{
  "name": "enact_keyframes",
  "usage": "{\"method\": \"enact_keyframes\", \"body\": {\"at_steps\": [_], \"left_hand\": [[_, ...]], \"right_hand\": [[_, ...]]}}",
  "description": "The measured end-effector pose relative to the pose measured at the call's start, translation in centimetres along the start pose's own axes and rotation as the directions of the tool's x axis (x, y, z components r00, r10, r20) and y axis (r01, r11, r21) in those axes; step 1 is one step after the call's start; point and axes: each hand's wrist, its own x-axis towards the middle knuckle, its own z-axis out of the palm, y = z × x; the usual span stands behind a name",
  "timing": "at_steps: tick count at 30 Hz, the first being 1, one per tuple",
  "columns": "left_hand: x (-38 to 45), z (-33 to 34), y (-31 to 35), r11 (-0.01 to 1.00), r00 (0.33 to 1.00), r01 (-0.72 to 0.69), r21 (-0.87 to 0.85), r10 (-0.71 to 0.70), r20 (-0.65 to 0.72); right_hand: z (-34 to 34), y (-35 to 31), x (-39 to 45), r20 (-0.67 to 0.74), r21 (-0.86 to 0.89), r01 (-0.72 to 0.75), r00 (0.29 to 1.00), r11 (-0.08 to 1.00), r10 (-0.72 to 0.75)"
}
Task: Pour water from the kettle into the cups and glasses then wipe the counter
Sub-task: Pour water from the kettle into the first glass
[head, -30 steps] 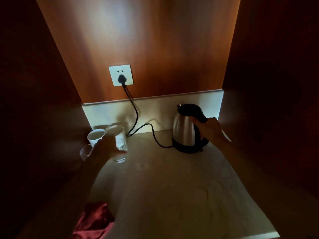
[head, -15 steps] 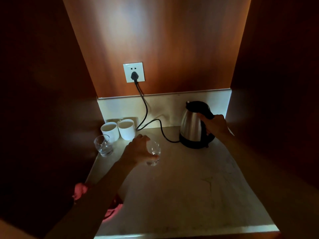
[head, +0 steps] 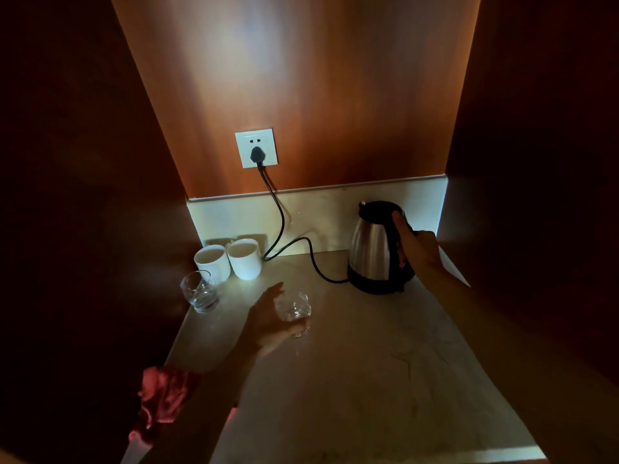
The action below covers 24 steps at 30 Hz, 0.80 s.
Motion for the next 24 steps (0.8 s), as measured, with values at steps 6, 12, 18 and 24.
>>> {"method": "enact_keyframes", "body": {"at_steps": [6, 12, 18, 24], "left_hand": [[-0.8, 1.4, -1.1, 0.928, 0.998, 0.033, -0.371, -0.048, -0.031], [-0.6, 1.2, -1.2, 0.93, 1.0, 0.027, -0.367, -0.025, 0.01], [-0.5, 1.0, -1.5, 0.939, 0.999, 0.048, -0.339, -0.037, 0.038], [-1.2, 0.6, -0.5, 0.938, 0.999, 0.025, -0.347, -0.011, 0.042]], "right_hand": [[0.7, -0.3, 0.1, -0.105, 0.022, -0.025, 0.994, 0.999, 0.027], [0.6, -0.5, 0.4, -0.187, 0.058, -0.013, 0.982, 0.998, 0.024], [-0.8, -1.5, -0.4, -0.216, 0.1, -0.029, 0.975, 0.995, 0.05], [-3.5, -3.1, -1.7, -0.076, 0.13, -0.053, 0.995, 0.99, 0.063]]}}
